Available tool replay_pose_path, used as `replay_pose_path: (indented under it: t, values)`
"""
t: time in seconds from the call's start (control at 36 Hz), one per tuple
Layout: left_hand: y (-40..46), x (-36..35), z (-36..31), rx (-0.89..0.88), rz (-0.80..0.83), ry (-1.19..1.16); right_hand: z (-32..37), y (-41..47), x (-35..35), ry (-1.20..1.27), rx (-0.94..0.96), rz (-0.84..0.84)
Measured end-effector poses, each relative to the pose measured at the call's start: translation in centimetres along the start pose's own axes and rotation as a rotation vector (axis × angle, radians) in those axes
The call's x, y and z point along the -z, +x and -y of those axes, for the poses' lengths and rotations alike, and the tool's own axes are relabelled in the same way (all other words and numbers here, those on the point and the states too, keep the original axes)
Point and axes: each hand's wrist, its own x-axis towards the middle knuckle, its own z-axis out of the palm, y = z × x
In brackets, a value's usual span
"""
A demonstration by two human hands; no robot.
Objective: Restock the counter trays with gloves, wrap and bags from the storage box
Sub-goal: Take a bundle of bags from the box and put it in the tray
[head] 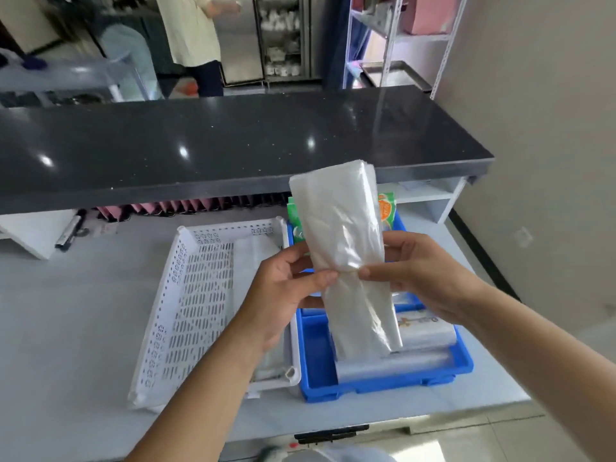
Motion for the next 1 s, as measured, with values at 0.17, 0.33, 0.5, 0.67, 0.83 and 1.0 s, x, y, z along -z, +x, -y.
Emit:
replay_pose_path:
  t: [0.17,0.33,0.5,0.67,0.83,1.0]
  values:
    - [0.9,0.5,0.5,-0.004,-0.006,-0.019,-0.2,1.4,-1.0,-0.055,-0.004,-0.093]
    - [1.8,2.0,2.8,-0.026,-0.101,-0.035,-1.3,3.1,-1.3,-0.229,0.056,-0.239]
    - [1.3,5.6,8.4,0.207,-0.276,0.454,-2.6,5.5,1.6,-1.248,0.135,-0.37]
    - [0.4,5.4,11.3,0.354,-0.183,0.438,-6.8,9.0,1.9,-1.69,-0.002,-0.108]
    - [0.1,5.7,11.8,0.328,-0.167,0.528,-10.9,11.2,1.4,-1.768,0.011,-0.089]
    - [0.1,5.9,12.1,0.336,-0.169,0.526,-12.1,12.1,1.1,-1.687,-0.086,-0.087]
